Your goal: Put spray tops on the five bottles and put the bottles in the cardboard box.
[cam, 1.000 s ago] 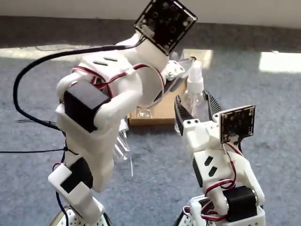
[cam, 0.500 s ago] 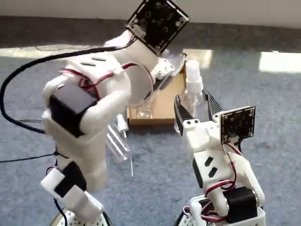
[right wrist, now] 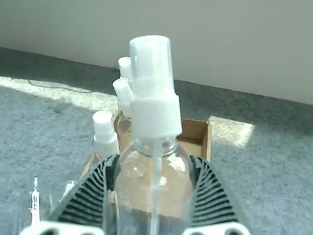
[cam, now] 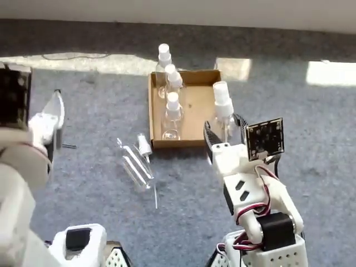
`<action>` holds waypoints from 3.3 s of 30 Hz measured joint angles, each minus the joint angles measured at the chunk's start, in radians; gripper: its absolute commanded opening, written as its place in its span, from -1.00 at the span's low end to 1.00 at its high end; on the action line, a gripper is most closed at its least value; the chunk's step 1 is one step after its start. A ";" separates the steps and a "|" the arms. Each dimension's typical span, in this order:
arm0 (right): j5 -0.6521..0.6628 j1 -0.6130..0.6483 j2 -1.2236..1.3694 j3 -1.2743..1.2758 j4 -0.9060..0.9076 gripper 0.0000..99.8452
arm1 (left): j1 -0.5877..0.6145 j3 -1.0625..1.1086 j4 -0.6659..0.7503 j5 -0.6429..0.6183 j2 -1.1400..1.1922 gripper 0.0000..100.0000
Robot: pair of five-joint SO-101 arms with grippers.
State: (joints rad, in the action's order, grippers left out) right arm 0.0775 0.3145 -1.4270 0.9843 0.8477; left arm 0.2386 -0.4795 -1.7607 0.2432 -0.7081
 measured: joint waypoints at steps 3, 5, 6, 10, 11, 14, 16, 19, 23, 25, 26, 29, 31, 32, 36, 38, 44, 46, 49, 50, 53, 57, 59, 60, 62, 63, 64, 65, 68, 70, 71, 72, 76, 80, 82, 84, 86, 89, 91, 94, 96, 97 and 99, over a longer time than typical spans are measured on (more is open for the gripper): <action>0.008 -0.002 -0.003 0.000 0.000 -0.99 | 0.021 0.342 0.000 0.023 -0.219 -0.68; 0.014 0.000 -0.003 0.000 0.000 -0.99 | 0.023 0.569 0.012 0.026 -0.338 -0.67; 0.014 0.000 -0.003 0.000 0.000 -0.99 | 0.023 0.680 0.029 0.026 -0.376 -0.67; 0.017 -0.003 -0.020 0.063 0.000 -0.99 | 0.029 1.043 0.137 0.035 -0.440 -0.67; 0.017 -0.014 -0.023 0.086 0.000 -0.99 | 0.048 1.099 0.160 0.051 -0.450 -0.67; 0.017 -0.066 -0.057 0.121 0.000 -0.99 | 0.103 1.195 0.222 0.087 -0.459 -0.67; 0.017 -0.112 -0.058 0.126 -0.020 -0.99 | 0.126 1.266 0.270 0.097 -0.465 -0.67; 0.017 -0.160 -0.029 0.126 -0.104 -0.99 | 0.132 1.381 0.359 0.098 -0.457 -0.67; 0.017 -0.170 0.138 0.078 -0.215 -0.99 | 0.140 1.511 0.456 0.098 -0.459 -0.67; 0.017 -0.172 0.261 0.000 -0.255 -0.99 | 0.138 1.567 0.491 0.098 -0.459 -0.67; 0.017 -0.172 0.331 -0.046 -0.276 -0.99 | 0.138 1.590 0.511 0.098 -0.459 -0.67; 0.017 -0.170 0.542 -0.189 -0.356 -0.99 | 0.140 1.662 0.582 0.098 -0.459 -0.67; 0.017 -0.170 0.686 -0.278 -0.425 -0.99 | 0.140 1.706 0.632 0.098 -0.460 -0.67; 0.017 -0.170 0.756 -0.319 -0.465 -0.99 | 0.140 1.728 0.652 0.098 -0.463 -0.67; 0.017 -0.147 1.028 -0.445 -0.664 -0.99 | 0.140 1.768 0.704 0.098 -0.463 -0.67; 0.017 -0.135 1.155 -0.489 -0.752 -0.99 | 0.140 1.771 0.712 0.098 -0.463 -0.68; 0.017 -0.135 1.422 -0.539 -0.994 -0.99 | 0.153 1.788 0.715 0.098 -0.463 -0.67; 0.017 -0.135 1.470 -0.539 -1.119 -0.99 | 0.153 1.792 0.715 0.098 -0.463 -0.67; -0.054 -0.132 1.507 -0.540 -1.254 -0.99 | 0.153 1.792 0.715 0.098 -0.463 -0.67; -0.084 -0.132 1.513 -0.537 -1.269 -0.99 | 0.153 1.792 0.715 0.098 -0.463 -0.67; -0.146 -0.133 1.534 -0.525 -1.290 -0.99 | 0.153 1.792 0.717 0.098 -0.463 -0.67; -0.157 -0.135 1.567 -0.525 -1.300 -0.99 | 0.153 1.792 0.718 0.098 -0.463 -0.67; -0.157 -0.133 1.587 -0.525 -1.300 -0.99 | 0.153 1.792 0.718 0.098 -0.463 -0.67; -0.157 -0.133 1.591 -0.525 -1.300 -0.99 | 0.153 1.792 0.718 0.098 -0.463 -0.67; -0.157 -0.133 1.603 -0.525 -1.309 -0.99 | 0.153 1.792 0.718 0.098 -0.463 -0.67; -0.157 -0.133 1.608 -0.525 -1.329 -0.99 | 0.153 1.792 0.718 0.098 -0.463 -0.67; -0.157 -0.133 1.613 -0.525 -1.358 -0.99 | 0.153 1.792 0.718 0.098 -0.463 -0.67; -0.157 -0.133 1.620 -0.525 -1.387 -0.99 | 0.153 1.792 0.718 0.098 -0.463 -0.67; -0.157 -0.135 1.649 -0.525 -1.422 -0.99 | 0.153 1.792 0.718 0.098 -0.463 -0.67; -0.157 -0.133 1.677 -0.525 -1.432 -0.99 | 0.153 1.792 0.718 0.098 -0.463 -0.67; -0.157 -0.133 1.685 -0.525 -1.435 -0.99 | 0.153 1.792 0.718 0.098 -0.463 -0.67; -0.157 -0.133 1.692 -0.525 -1.436 -0.99 | 0.153 1.792 0.718 0.098 -0.463 -0.67; -0.157 -0.133 1.712 -0.525 -1.438 -0.99 | 0.153 1.792 0.718 0.098 -0.463 -0.67; -0.157 -0.133 1.731 -0.525 -1.439 -0.99 | 0.153 1.792 0.718 0.098 -0.463 -0.67; -0.123 -0.133 1.752 -0.525 -1.439 -0.99 | 0.153 1.792 0.718 0.098 -0.463 -0.67; -0.094 -0.126 1.774 -0.525 -1.439 -0.99 | 0.153 1.792 0.718 0.098 -0.463 -0.67; -0.078 -0.110 1.791 -0.525 -1.439 -0.99 | 0.153 1.792 0.718 0.098 -0.463 -0.67; -0.069 -0.098 1.809 -0.525 -1.439 -0.99 | 0.153 1.792 0.718 0.098 -0.463 -0.67; -0.069 -0.100 1.814 -0.525 -1.439 -0.99 | 0.153 1.792 0.718 0.098 -0.463 -0.67; -0.069 -0.104 1.814 -0.525 -1.439 -0.99 | 0.153 1.792 0.718 0.098 -0.463 -0.67; -0.069 -0.101 1.814 -0.525 -1.439 -0.99 | 0.153 1.792 0.718 0.098 -0.463 -0.67; -0.069 -0.098 1.814 -0.525 -1.439 -0.99 | 0.153 1.792 0.718 0.098 -0.463 -0.67; -0.069 -0.095 1.814 -0.525 -1.439 -0.99 | 0.153 1.792 0.718 0.098 -0.463 -0.67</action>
State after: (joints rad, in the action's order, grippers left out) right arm 0.0084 0.2194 0.3867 0.4595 -0.5915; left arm 0.3920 1.3126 -1.0426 0.3414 -1.1715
